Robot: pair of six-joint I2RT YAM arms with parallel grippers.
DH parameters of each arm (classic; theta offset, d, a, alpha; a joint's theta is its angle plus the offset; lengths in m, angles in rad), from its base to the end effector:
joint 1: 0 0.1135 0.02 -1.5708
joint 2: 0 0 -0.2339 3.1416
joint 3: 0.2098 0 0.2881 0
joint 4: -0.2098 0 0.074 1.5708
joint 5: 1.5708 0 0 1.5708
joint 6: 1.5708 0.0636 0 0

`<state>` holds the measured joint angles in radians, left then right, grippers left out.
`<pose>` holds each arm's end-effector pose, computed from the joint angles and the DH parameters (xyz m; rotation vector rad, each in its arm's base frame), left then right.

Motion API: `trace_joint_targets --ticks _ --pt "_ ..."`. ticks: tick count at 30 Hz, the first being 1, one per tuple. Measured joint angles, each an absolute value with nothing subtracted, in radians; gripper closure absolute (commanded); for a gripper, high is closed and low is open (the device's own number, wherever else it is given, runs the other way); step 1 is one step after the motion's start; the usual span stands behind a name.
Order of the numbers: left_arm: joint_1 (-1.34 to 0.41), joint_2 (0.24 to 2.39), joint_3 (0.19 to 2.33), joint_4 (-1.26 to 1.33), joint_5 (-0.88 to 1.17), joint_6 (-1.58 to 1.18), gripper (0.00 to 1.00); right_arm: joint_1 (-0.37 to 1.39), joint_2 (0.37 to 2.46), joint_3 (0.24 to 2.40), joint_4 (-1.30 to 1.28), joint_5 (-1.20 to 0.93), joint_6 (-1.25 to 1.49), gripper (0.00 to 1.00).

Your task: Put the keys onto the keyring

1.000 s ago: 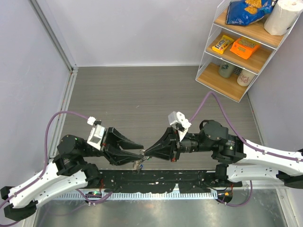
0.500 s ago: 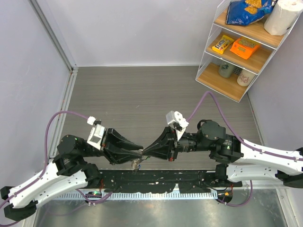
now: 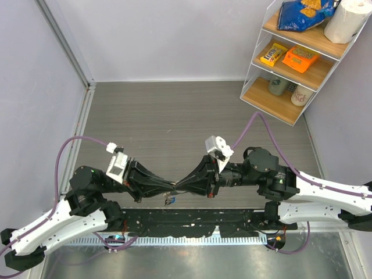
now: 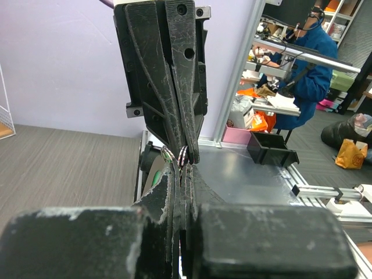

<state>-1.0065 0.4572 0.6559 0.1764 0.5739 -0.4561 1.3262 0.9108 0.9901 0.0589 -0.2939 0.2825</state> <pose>0.0741 -0.1816 0.3779 0.9057 1.1106 -1.5784 0.0515 0.2823 0.3990 -1.0381 1.2571 1.4950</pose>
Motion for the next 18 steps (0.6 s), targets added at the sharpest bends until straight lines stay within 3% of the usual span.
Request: trace_joint_targets --ticks 10,18 --pt "-1.007 0.457 0.656 0.174 0.559 -0.462 1.00 1.327 0.907 0.987 0.061 -0.288 0.268 0.94" --pt "-1.007 0.463 0.672 0.092 0.524 -0.429 1.00 1.327 0.853 0.980 0.061 -0.247 0.265 0.49"
